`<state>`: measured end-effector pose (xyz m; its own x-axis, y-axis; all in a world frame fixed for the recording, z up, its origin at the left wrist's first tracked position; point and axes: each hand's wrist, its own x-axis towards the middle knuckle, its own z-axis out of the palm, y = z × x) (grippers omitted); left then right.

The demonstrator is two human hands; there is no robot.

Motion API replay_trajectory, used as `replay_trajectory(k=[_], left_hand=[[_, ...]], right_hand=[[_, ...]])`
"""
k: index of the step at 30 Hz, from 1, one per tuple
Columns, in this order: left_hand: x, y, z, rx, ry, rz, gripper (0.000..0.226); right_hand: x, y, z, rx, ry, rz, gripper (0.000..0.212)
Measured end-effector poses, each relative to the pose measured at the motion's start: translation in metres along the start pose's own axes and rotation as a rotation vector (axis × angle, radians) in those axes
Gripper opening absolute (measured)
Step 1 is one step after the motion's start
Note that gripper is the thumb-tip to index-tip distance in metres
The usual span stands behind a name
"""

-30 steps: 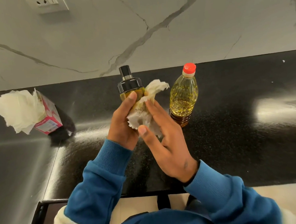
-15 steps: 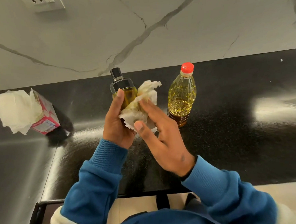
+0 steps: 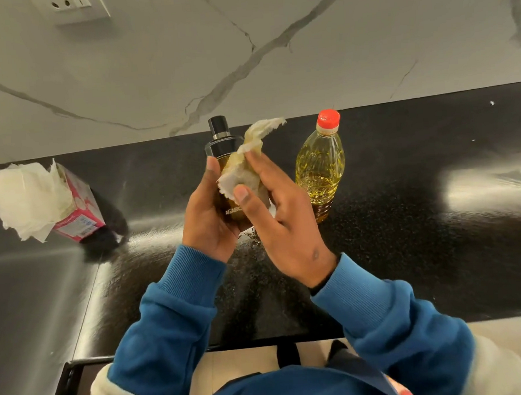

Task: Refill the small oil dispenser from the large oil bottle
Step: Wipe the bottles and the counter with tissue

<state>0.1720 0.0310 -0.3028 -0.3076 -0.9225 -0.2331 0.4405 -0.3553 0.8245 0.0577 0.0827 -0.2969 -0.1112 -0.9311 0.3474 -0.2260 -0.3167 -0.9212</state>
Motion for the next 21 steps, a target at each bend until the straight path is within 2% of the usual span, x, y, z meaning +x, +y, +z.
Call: replay_trajectory(k=[5,11,16,21], left_hand=[[0.007,0.000,-0.008,-0.124,0.025,-0.065,0.076],[0.005,-0.003,-0.007,-0.020,-0.117,-0.079,0.080],[0.004,-0.003,-0.002,-0.020,-0.135,-0.062,0.054],[0.007,-0.005,-0.004,0.055,-0.076,-0.014,0.025]], right_hand=[[-0.035,0.006,0.002,-0.090,-0.089,0.035,0.065],[-0.021,0.006,0.005,-0.081,-0.029,0.023,0.065],[0.007,0.006,0.002,0.070,0.064,0.069,0.065],[-0.005,0.014,-0.005,0.194,0.044,0.108,0.053]])
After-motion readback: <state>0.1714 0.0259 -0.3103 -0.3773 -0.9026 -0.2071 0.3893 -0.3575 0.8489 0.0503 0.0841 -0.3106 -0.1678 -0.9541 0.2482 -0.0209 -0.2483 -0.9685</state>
